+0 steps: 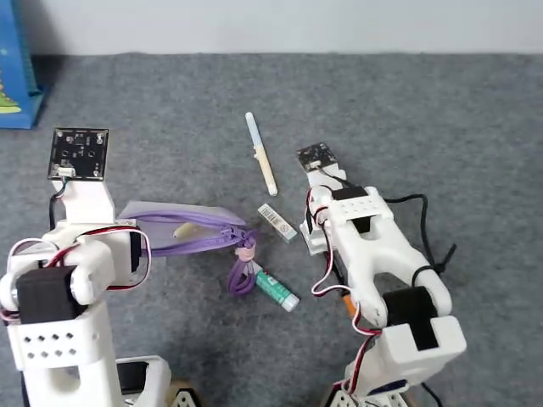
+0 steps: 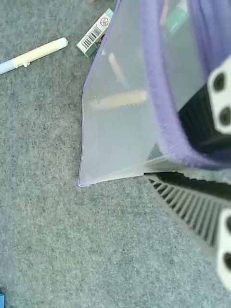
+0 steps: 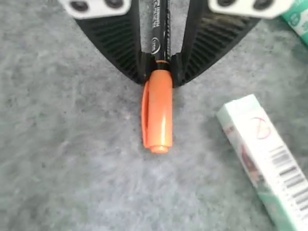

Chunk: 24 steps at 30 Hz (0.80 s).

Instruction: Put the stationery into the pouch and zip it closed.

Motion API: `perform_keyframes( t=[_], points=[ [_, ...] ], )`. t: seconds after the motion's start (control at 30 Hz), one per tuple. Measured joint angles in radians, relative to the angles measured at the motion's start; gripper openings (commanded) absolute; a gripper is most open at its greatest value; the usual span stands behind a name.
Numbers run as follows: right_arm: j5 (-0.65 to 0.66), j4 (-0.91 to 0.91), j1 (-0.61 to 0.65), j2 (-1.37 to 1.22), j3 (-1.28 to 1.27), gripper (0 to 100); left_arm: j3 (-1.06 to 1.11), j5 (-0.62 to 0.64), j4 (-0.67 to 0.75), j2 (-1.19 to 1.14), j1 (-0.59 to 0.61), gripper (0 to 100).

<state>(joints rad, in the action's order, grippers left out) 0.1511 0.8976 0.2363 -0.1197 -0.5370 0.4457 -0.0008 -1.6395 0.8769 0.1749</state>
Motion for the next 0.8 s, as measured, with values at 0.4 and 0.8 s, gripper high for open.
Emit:
perform_keyframes(
  t=[0.4,0.8],
  points=[
    [0.0,0.176,0.009,0.454,-0.203,0.8,0.0,0.0,0.0,0.0,0.002,1],
    [-0.008,0.327,0.189,1.392,-0.281,0.8,0.0,0.0,0.0,0.0,0.002,1]
  ],
)
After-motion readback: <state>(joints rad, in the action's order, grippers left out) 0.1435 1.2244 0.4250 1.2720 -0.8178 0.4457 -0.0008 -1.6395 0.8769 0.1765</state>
